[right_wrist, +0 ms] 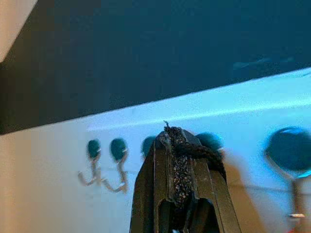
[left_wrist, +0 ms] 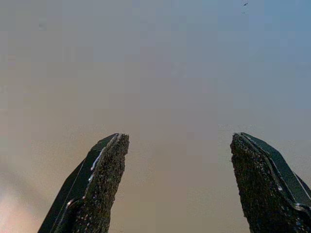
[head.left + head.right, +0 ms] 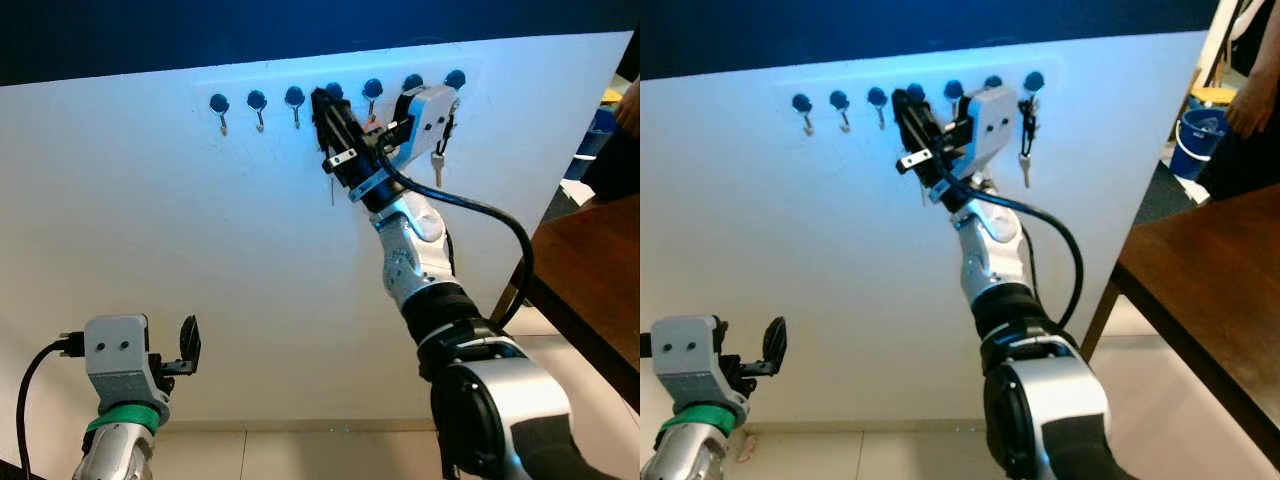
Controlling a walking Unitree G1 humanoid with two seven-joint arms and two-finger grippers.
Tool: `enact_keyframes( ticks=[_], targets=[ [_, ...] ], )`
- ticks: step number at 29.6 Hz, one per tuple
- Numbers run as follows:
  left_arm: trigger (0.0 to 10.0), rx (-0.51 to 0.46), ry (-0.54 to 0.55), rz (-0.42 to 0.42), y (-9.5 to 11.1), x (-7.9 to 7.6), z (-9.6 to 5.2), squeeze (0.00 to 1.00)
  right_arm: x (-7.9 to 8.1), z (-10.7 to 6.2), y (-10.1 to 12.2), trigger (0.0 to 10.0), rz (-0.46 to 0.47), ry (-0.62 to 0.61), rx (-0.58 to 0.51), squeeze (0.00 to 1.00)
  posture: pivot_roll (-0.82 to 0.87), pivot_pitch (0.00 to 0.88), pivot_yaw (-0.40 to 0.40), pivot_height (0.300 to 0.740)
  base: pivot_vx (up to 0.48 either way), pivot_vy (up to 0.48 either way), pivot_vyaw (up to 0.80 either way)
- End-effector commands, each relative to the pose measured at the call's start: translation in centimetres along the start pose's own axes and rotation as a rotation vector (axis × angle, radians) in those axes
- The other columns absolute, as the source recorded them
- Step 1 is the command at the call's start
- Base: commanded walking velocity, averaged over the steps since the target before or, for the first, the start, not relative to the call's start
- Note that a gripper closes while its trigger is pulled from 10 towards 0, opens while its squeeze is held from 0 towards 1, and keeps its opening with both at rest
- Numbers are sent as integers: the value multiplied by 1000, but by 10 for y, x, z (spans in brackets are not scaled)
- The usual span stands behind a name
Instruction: Hang keys on a hook
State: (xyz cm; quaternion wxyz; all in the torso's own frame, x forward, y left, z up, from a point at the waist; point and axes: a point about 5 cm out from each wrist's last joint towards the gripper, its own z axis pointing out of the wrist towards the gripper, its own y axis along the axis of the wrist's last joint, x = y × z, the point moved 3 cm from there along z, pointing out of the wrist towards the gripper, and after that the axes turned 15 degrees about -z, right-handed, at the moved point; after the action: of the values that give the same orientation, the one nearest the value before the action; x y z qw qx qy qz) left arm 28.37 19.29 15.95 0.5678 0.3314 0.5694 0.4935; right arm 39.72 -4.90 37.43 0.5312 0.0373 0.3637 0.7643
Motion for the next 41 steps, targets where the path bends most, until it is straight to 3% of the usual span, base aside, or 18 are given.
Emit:
enact_keyframes(
  ticks=[1, 11, 26, 27, 28, 30, 31, 32, 39, 40, 41],
  targets=[
    [10000, 2, 17, 6, 0, 5, -3, 0, 0, 0, 3, 10000, 0, -26, -33, 0, -168, 150, 180, 740, 0, 0, 0],
    [10000, 3, 14, 5, 0, 5, -3, 0, -17, 2, 14, 10000, -24, -110, -75, 0, -168, 145, 181, 740, 0, 0, 0],
    [10000, 5, 14, 13, 0, 6, -4, 0, -20, 4, 11, 10000, -26, -117, -44, 0, -160, 140, 181, 740, 0, 0, 0],
    [10000, 5, 16, 14, 0, 7, -4, 0, -19, 4, 10, 10000, -26, -112, -36, 35, -160, 140, 181, 740, 0, 0, 0],
    [10000, 5, 17, 14, 0, 8, -4, 0, -18, 4, 9, 10000, -25, -105, -30, 298, -160, 140, 181, 740, 0, 0, 0],
    [10000, 5, 18, 15, 0, 8, -4, 0, -18, 4, 9, 10000, -24, -101, -26, 298, -160, 140, 181, 740, 0, 0, 0],
    [10000, 4, 20, 15, 0, 8, -4, 0, -17, 5, 8, 10000, -26, -93, -22, 741, -159, 142, 179, 740, 0, 0, 0],
    [10000, 4, 21, 15, 0, 8, -4, 0, -16, 5, 8, 10000, -28, -88, -20, 1000, -159, 142, 179, 740, 0, 0, 0],
    [10000, 3, 23, 15, 0, 8, -5, 0, -14, 5, 4, 10000, -50, -68, 9, 1000, -158, 142, 177, 740, 0, 0, 0],
    [10000, 3, 23, 15, 1, 8, -5, 0, -13, 5, 3, 10000, -55, -64, 16, 0, -158, 142, 177, 740, 0, 0, 0],
    [10000, 2, 23, 15, 1, 8, -5, 0, -12, 5, 2, 10000, -59, -61, 23, 0, -158, 142, 177, 740, 0, 0, 0]
  ],
)
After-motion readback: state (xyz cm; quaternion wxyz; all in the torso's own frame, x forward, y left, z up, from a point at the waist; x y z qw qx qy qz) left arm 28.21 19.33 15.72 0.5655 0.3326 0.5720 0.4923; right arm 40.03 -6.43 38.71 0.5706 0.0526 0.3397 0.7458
